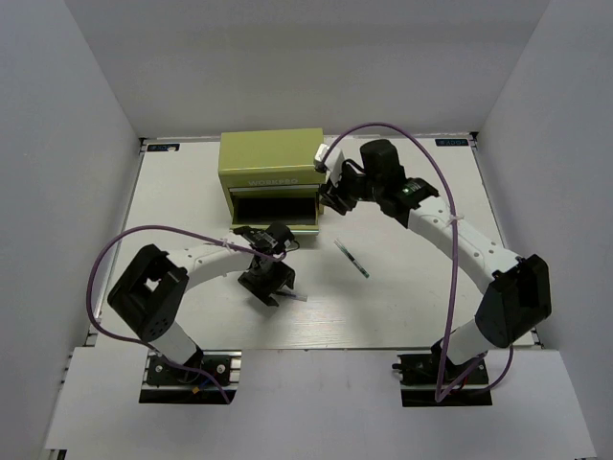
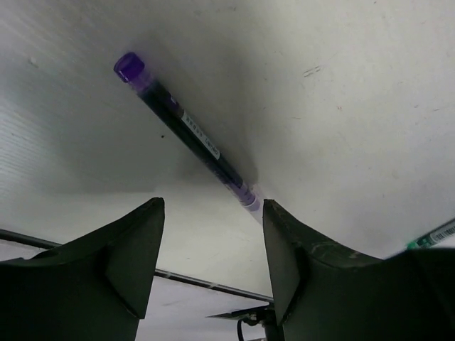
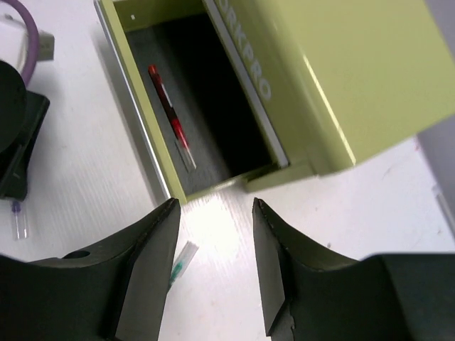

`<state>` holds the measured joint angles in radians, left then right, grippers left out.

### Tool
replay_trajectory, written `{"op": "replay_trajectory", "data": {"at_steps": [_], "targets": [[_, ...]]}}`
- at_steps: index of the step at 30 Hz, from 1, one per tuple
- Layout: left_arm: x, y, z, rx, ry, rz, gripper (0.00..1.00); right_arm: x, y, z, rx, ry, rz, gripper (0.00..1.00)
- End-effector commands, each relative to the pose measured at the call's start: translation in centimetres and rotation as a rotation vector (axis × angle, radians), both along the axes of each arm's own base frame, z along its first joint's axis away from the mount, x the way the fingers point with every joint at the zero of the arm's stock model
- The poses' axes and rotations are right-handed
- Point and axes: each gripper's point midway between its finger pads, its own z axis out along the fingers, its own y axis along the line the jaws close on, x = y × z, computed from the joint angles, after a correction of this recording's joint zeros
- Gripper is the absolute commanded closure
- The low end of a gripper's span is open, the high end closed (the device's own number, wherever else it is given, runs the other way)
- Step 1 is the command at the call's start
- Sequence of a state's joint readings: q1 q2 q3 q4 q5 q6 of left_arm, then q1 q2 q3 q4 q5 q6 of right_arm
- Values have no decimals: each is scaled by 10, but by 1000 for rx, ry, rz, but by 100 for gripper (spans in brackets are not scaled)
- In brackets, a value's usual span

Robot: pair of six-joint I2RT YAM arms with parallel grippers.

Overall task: Sort the stationery into containers
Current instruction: Pick up the pen from the center of the board.

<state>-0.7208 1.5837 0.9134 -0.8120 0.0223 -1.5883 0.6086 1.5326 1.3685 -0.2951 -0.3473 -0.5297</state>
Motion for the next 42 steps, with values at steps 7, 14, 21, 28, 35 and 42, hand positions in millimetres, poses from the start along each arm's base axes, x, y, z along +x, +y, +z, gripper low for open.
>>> {"op": "replay_trajectory", "data": {"at_steps": [7, 14, 21, 28, 35, 42], "targets": [[17, -9, 1, 71, -17, 55, 41, -10, -32, 2, 93, 63, -68, 47], [7, -3, -14, 104, 19, 65, 41, -18, -52, -8, 100, 98, -106, 47], [-5, 8, -32, 141, 57, 74, 69, -25, -61, -18, 101, 134, -122, 47], [5, 7, -5, 111, -45, 63, 100, -36, -78, -48, 52, 175, -156, 40], [49, -9, 97, 68, -368, 41, 100, -52, -95, -79, 14, 223, -191, 36], [94, -14, 142, 43, -548, 123, 100, -55, -102, -89, -7, 223, -204, 35]]}}
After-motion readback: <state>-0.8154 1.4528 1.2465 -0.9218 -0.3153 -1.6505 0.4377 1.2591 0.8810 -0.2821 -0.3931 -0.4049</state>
